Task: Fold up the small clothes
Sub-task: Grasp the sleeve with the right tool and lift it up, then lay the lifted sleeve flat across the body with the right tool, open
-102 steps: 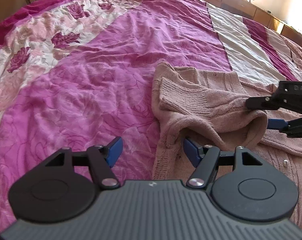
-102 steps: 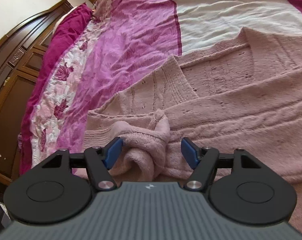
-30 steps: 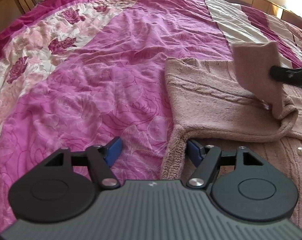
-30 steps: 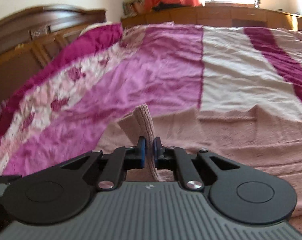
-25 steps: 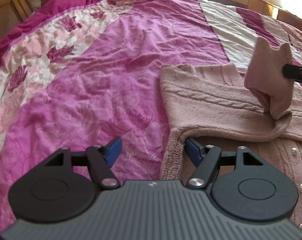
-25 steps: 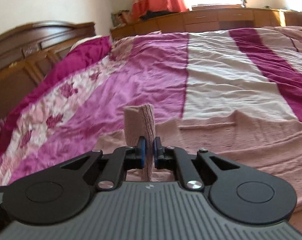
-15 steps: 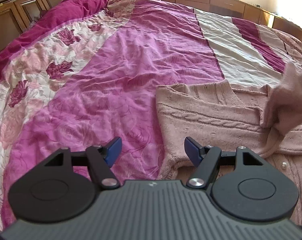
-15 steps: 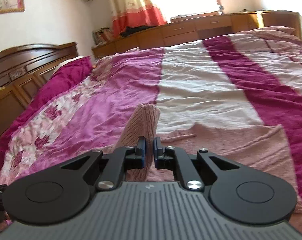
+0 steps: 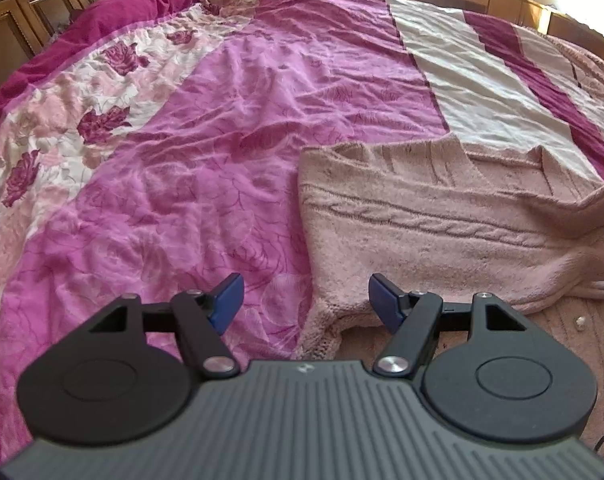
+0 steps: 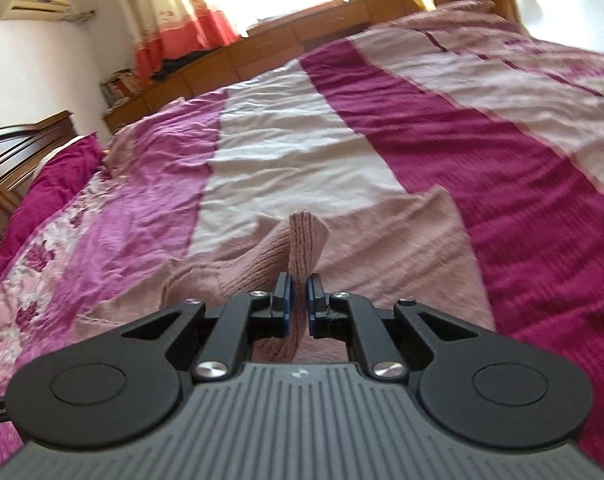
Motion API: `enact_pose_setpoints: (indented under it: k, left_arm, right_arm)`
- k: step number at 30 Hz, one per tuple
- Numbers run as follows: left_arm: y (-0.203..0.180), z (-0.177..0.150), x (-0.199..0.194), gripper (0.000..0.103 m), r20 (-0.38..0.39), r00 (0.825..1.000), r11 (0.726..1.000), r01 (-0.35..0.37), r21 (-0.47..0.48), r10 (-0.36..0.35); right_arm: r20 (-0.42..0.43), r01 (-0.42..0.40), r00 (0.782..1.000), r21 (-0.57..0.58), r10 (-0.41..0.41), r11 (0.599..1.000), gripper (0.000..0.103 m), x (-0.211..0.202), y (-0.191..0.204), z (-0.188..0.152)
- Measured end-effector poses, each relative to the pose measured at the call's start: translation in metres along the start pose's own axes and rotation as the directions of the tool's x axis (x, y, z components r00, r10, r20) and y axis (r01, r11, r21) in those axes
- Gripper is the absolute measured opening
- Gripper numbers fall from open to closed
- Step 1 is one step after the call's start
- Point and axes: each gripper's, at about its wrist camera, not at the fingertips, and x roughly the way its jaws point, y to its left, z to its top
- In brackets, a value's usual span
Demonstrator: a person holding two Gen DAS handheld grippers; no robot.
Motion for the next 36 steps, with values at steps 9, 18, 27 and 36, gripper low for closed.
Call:
enact_pose_setpoints:
  k: [9,18,27,36]
  left_arm:
    - [0.000,-0.004,0.008,0.070,-0.025,1.000,1.000,-0.015,0.006,0.015]
    - [-0.004,-0.003,0.012,0.070,-0.027,0.999,1.000,-0.019,0.023,0.019]
    - [-0.010,0.006,0.012,0.070,-0.007,1.000,0.998,-0.028,0.054,0.029]
    - [-0.017,0.008,0.019,0.070,-0.017,0.999,0.996,-0.032,0.081,0.034]
  right_arm:
    - [-0.059,0.036,0.998,0.157,-0.027,0.987,0.009,0.011,-0.035,-0.010]
    - [-0.037,0.050,0.998,0.223,-0.043,0.974,0.040,0.013,-0.044,-0.006]
    - [0.020,0.056,0.998,0.151,-0.060,0.987,0.010,0.009,-0.037,0.008]
    - [-0.099,0.138,0.986,0.049,-0.133,0.989,0.011,0.006,-0.045,-0.005]
